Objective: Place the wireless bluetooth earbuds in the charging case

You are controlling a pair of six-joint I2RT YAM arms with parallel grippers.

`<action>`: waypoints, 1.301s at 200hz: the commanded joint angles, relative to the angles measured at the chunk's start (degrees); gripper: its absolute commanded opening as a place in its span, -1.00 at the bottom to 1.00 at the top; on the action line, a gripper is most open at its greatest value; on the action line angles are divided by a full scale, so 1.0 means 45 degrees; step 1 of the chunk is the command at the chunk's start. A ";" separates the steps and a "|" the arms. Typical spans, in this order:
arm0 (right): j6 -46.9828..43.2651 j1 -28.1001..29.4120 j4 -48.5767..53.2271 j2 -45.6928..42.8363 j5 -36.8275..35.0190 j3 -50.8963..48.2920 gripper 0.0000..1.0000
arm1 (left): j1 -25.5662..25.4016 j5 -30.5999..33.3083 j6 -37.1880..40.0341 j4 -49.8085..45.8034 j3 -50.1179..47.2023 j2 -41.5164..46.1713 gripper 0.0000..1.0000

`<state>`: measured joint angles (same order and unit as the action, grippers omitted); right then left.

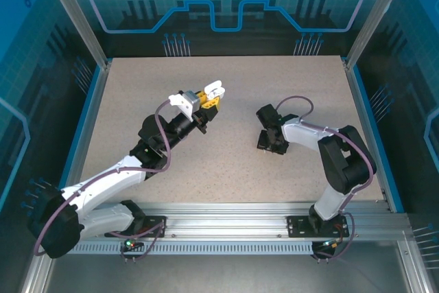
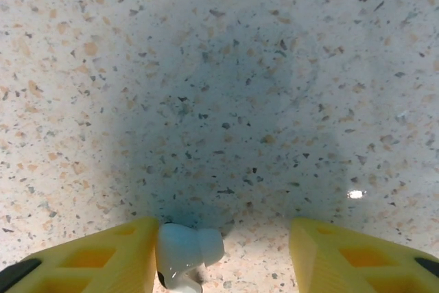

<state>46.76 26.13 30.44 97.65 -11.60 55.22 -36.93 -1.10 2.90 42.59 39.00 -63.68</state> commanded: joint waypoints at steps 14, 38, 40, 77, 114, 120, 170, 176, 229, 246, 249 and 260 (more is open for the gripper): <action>0.0024 -0.0172 -0.0269 0.0456 0.0116 0.0344 -0.02 | -0.0069 -0.0049 -0.0175 0.0323 -0.0093 -0.0030 -1.00; -0.0021 -0.0201 -0.0391 0.0539 0.0237 0.0345 -0.07 | -0.0073 -0.0048 -0.0146 0.0360 -0.0064 -0.0047 -1.00; -0.0006 -0.0211 -0.0395 0.0555 0.0249 0.0346 -0.07 | -0.0070 -0.0048 -0.0128 0.0345 -0.0052 -0.0048 -1.00; 0.0254 -0.0204 -0.0463 0.0567 0.0661 0.0321 -0.17 | -0.0072 -0.0082 -0.0119 0.0380 -0.0015 -0.0061 -1.00; 0.0785 -0.0031 -0.0014 0.0518 0.0682 0.0515 -0.21 | -0.0062 -0.0097 -0.0141 0.0409 -0.0016 -0.0066 -1.00; 0.0843 0.0019 0.0046 0.0539 0.0666 0.0551 -0.22 | -0.0059 -0.0088 -0.0136 0.0410 -0.0015 -0.0077 -1.00; 0.1111 0.0306 0.0194 0.0949 0.0551 0.0990 -0.37 | -0.0075 -0.0131 -0.0155 0.0435 0.0014 -0.0102 -1.00; 0.1153 0.0319 0.0199 0.0967 0.0546 0.1009 -0.38 | -0.0068 -0.0126 -0.0156 0.0434 0.0024 -0.0097 -1.00; 0.1216 0.0326 -0.0003 0.0525 0.0505 0.0821 -0.53 | -0.0058 -0.0112 -0.0155 0.0437 0.0063 -0.0095 -1.00; 0.1235 0.0326 -0.0110 0.0234 0.0455 0.0697 -0.55 | -0.0073 -0.0109 -0.0155 0.0432 0.0062 -0.0093 -1.00; 0.1242 0.0326 -0.0119 0.0181 0.0466 0.0680 -0.54 | -0.0072 -0.0107 -0.0155 0.0423 0.0053 -0.0100 -1.00; 0.1174 0.0331 -0.0144 0.0061 0.0448 0.0656 -0.54 | -0.0067 -0.0113 -0.0155 0.0428 0.0071 -0.0104 -1.00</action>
<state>51.22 26.48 32.32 100.03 -11.11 58.83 -36.93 -1.10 2.90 42.63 39.00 -63.79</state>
